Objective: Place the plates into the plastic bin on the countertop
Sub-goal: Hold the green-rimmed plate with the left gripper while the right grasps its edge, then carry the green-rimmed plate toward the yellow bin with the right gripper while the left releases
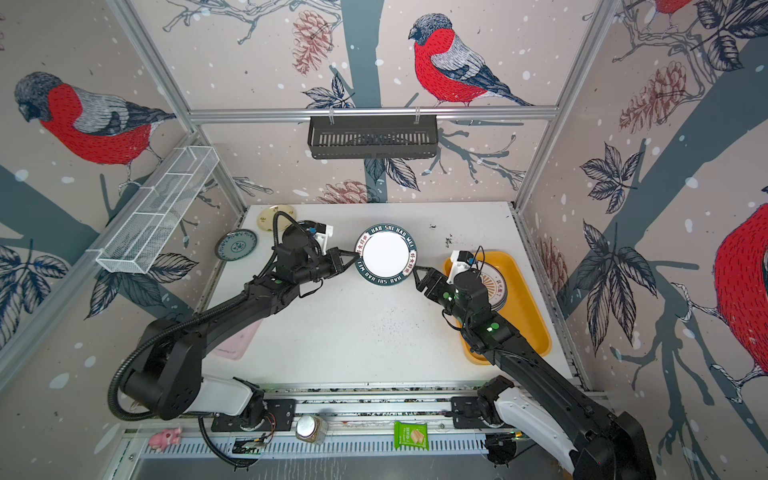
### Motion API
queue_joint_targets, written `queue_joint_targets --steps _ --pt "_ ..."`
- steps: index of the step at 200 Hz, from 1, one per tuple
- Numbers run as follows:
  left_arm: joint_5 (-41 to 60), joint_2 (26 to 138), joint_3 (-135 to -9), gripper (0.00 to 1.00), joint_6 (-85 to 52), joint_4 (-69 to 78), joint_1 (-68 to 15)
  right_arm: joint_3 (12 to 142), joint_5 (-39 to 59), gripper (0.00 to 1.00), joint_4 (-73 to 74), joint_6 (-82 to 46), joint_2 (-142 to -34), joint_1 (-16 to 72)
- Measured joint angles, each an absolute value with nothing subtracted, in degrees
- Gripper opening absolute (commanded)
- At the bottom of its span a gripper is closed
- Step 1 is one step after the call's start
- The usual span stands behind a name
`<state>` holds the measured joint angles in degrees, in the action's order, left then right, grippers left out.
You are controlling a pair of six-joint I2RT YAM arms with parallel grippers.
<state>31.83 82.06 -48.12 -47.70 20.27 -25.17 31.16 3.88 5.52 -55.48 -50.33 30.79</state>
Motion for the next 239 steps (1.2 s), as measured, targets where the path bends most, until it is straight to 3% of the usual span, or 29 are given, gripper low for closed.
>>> queue_joint_targets --steps 36,112,195,211,229,239 --pt "33.04 82.7 -47.99 0.0 -47.81 20.29 -26.37 31.59 3.79 0.53 5.26 -55.48 -52.97 31.42" --pt "33.45 82.54 -47.9 0.0 -48.03 20.69 -27.05 32.1 3.53 0.2 7.75 -55.59 -56.34 31.53" --pt "33.36 83.13 -48.51 0.0 -48.93 20.29 -27.05 32.62 4.32 0.03 12.45 -55.99 -58.0 30.76" --pt "32.93 83.26 -48.71 0.1 -49.04 20.18 -27.05 32.62 4.56 0.02 12.95 -56.31 -58.46 30.52" --pt "32.84 83.26 -49.28 0.46 -48.25 20.01 -27.05 32.67 5.72 0.02 13.45 -56.88 -58.74 29.76" --pt "33.21 83.26 -49.84 0.6 -47.79 20.1 -27.14 32.69 6.07 0.01 13.5 -56.88 -58.89 29.23"
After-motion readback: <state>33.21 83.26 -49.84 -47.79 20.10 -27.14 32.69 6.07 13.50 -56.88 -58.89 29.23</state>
